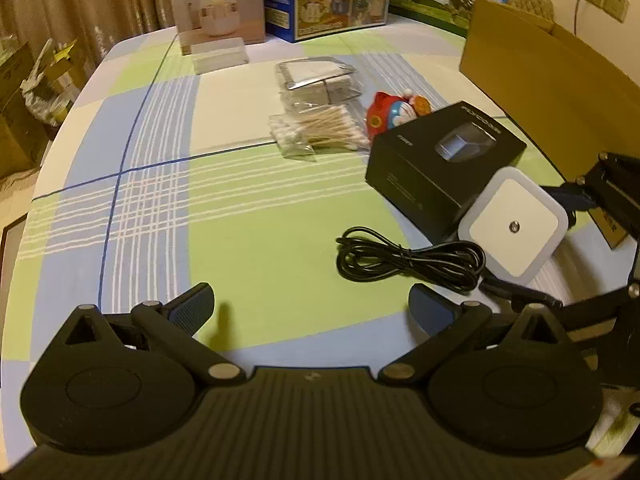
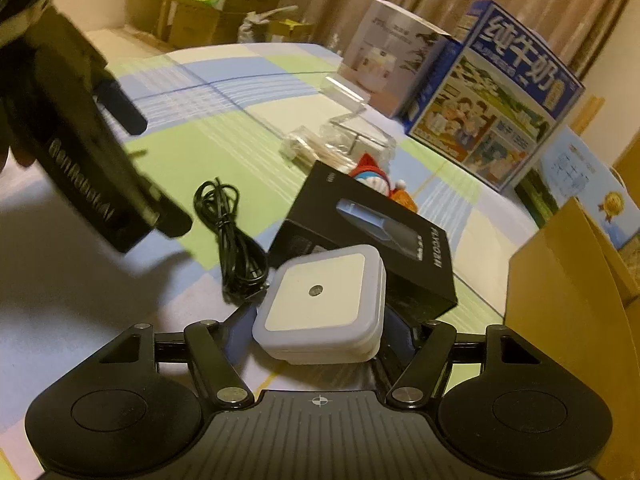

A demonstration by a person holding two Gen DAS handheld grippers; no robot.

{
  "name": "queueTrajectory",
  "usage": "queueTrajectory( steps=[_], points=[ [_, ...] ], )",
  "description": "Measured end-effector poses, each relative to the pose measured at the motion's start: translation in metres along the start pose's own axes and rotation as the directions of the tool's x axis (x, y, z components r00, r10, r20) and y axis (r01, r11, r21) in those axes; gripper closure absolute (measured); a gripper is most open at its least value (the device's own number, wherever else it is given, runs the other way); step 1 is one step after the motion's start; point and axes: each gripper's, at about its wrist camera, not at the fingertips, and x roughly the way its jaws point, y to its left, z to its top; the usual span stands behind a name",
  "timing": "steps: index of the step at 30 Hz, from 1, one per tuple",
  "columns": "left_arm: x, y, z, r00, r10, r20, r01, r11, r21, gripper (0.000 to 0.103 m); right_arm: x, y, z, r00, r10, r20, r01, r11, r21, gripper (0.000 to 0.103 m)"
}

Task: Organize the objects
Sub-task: 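Close the right tool on the white square night light, then grasp the coiled black USB cable with the left tool and lift it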

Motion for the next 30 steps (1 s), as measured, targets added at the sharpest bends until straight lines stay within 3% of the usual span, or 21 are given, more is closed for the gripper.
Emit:
queueTrajectory(
  steps=[8,14,20,25,30],
  points=[
    [0.001,-0.017,-0.001,0.999,-0.027,0.018,0.025,0.992,0.120,0.001,-0.015,-0.023,-0.002,1.000,0.005,-0.002,-0.005,0.988,0.156,0.038],
    [0.001,-0.031,0.000,0.996,-0.076,0.045,0.067,0.980,0.189,0.001,-0.022,-0.035,-0.004,1.000,-0.015,0.005,0.014,0.978,0.206,0.038],
    [0.014,-0.039,0.007,0.998,-0.044,0.054,0.026,0.958,0.286,0.003,-0.024,-0.041,-0.007,1.000,-0.023,0.002,0.022,0.973,0.230,0.038],
    [0.023,-0.047,0.015,0.995,-0.078,0.067,0.047,0.922,0.384,0.005,-0.023,-0.046,-0.009,1.000,-0.026,-0.002,0.026,0.968,0.249,0.038],
    [0.032,-0.053,0.018,0.989,-0.137,0.046,0.104,0.895,0.433,0.016,-0.024,-0.049,-0.010,1.000,-0.020,-0.001,0.019,0.961,0.274,0.038]
  ],
)
